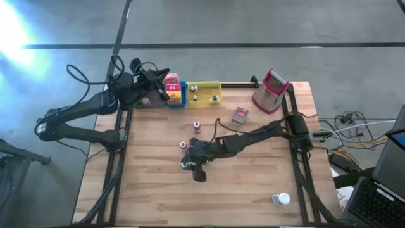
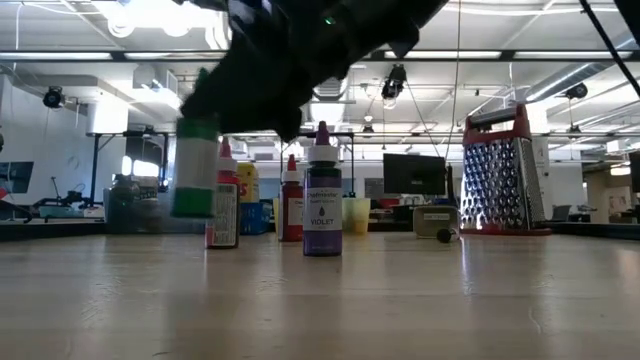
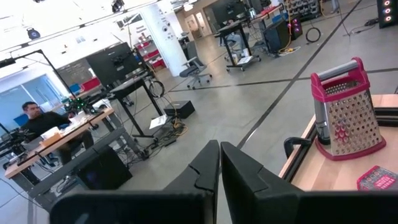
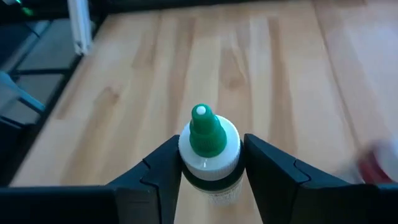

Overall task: Pick & Place Kitchen Items
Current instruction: Move the large green food coloring bottle to the center of the table, then move the white seasoning bottle to the center of the table

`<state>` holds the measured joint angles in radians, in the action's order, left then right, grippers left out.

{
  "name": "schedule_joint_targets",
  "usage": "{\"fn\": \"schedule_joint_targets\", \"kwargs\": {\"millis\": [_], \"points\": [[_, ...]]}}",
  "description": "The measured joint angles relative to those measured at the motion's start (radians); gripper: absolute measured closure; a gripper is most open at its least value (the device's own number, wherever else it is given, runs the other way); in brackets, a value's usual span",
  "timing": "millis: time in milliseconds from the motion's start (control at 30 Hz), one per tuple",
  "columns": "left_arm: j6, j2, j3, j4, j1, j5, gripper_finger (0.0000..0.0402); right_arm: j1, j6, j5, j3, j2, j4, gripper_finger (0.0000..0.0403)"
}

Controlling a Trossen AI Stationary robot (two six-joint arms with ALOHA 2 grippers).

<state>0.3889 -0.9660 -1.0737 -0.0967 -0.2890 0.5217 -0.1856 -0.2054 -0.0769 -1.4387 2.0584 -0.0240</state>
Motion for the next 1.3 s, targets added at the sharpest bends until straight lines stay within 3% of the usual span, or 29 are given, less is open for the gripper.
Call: {"fn": "schedule_joint_targets", "kwargs": {"millis": [500, 1300], "points": [[0.000, -0.012, 0.000, -0.012, 0.000, 0.000, 0.0380, 0.001, 0.031, -0.007, -0.041, 0.084, -0.012, 0.0248], [0.000, -0.012, 0.000, -0.013, 0.000, 0.000, 0.0380, 0.003, 0.097, 0.003, -0.027, 0.065, -0.001, 0.0130]]}}
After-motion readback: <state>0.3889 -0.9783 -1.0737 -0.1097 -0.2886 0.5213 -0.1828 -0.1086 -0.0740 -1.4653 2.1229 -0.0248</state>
